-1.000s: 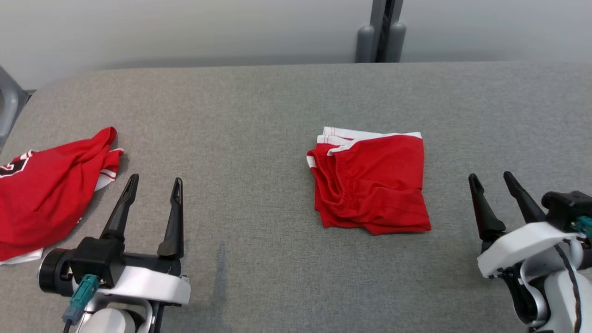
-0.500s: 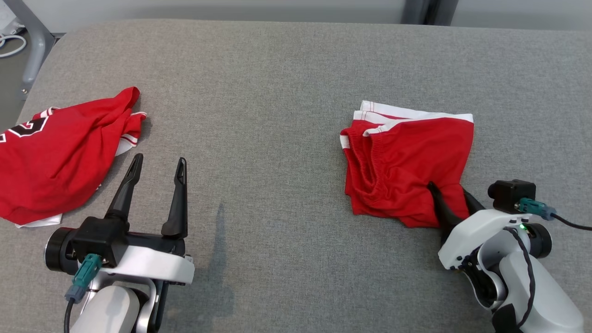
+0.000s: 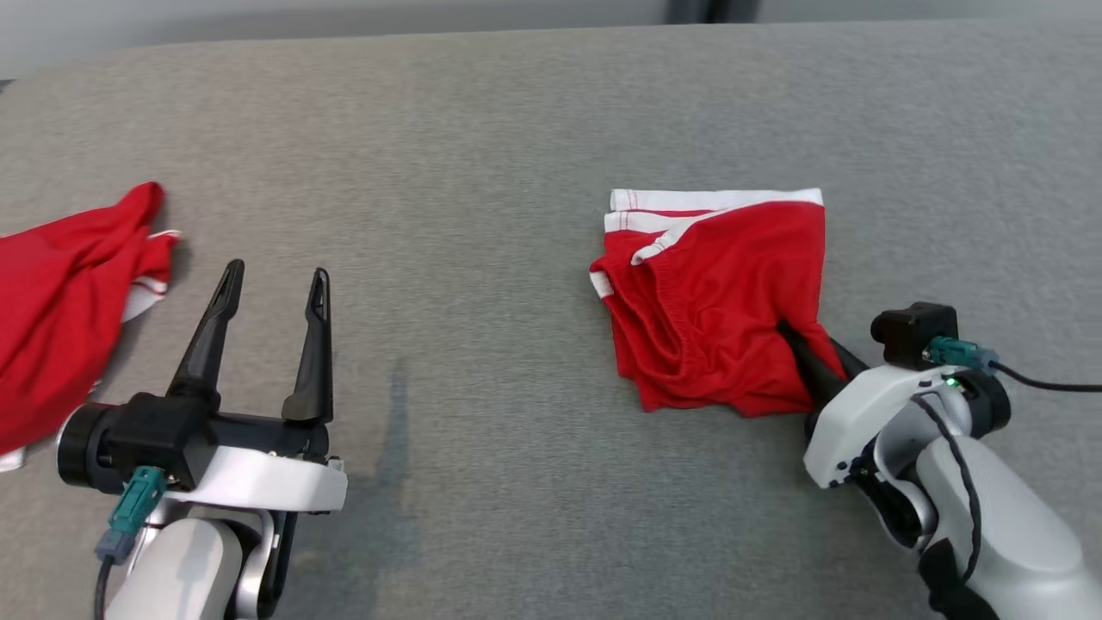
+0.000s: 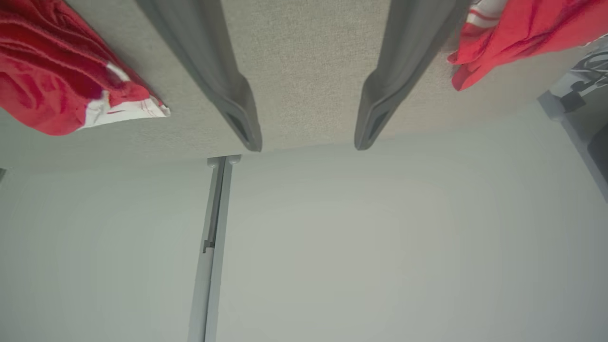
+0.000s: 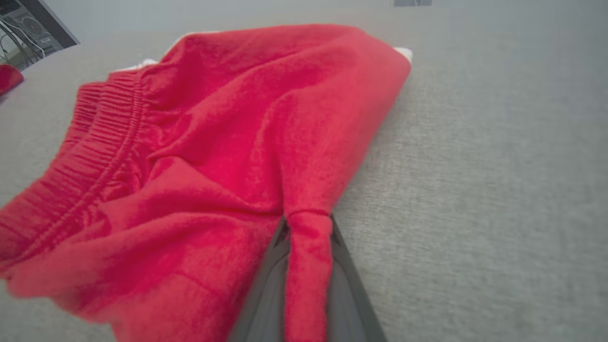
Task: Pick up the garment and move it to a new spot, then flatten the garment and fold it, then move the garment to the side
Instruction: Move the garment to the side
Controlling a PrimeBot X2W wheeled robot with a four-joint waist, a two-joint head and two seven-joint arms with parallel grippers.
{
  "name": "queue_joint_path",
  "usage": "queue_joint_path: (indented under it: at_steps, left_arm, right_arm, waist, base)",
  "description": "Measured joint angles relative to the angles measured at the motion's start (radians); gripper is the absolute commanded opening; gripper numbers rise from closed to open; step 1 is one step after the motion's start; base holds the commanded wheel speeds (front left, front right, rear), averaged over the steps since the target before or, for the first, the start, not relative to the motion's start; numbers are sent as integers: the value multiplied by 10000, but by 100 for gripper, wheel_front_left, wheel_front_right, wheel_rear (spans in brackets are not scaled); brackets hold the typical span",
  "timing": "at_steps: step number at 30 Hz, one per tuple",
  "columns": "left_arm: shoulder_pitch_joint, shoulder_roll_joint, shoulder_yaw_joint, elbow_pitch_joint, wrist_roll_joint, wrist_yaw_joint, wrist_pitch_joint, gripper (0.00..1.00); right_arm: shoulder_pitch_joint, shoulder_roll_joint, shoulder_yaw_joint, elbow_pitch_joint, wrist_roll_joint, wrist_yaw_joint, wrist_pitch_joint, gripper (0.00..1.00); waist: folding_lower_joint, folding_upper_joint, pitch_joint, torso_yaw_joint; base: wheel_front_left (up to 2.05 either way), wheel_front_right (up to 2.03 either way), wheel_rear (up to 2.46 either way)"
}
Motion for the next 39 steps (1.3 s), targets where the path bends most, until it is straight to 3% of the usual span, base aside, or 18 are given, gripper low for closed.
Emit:
queue_joint_path:
  at_steps: [6,15,21,27,28,29,30,31,39]
  left_arm:
    - [-224,364,52,-545,234,-102,65,100]
    - [-1162,986,2,-1582,619,-242,807,100]
    - [-2000,1089,-249,-1987,871,-447,1256,100]
    - [-2543,1085,-527,-2109,1057,-619,1421,100]
    - [-2590,1099,-548,-2104,1097,-623,1432,100]
    - [-2601,1097,-583,-2104,1101,-637,1450,100]
    - [-2602,1095,-614,-2092,1101,-658,1453,100]
    - [-2604,1095,-623,-2073,1101,-660,1453,100]
    - [-2598,1104,-506,-1885,1005,-585,1260,100]
  right_arm:
    - [-755,-874,698,67,0,-2,-50,0]
    - [-2260,-2255,786,880,35,-12,-882,0]
    - [-3527,-2794,894,1737,-295,-10,-1473,0]
    - [-4544,-3085,662,2828,-514,-10,-1770,0]
    - [-4669,-3091,642,2961,-531,-12,-1825,14]
    - [-4766,-3087,566,3120,-552,-10,-1866,41]
    - [-4863,-3087,458,3313,-583,-10,-1916,91]
    - [-4953,-3099,360,3490,-629,-12,-1929,100]
    - [-5341,-2974,-786,4581,-941,-12,-2056,100]
  waist:
    - [0,0,397,-1086]
    - [0,0,1525,-2833]
    - [-1,0,2594,-3601]
    - [-1,0,3471,-3934]
    - [0,0,3580,-3946]
    - [-1,0,3666,-3944]
    - [0,0,3732,-3925]
    - [0,0,3776,-3884]
    - [-1,0,3772,-3671]
  base:
    - [0,0,0]
    - [0,0,0]
    - [0,0,0]
    - [0,0,0]
    - [0,0,0]
    - [0,0,0]
    - [0,0,0]
    - [0,0,0]
    - [0,0,0]
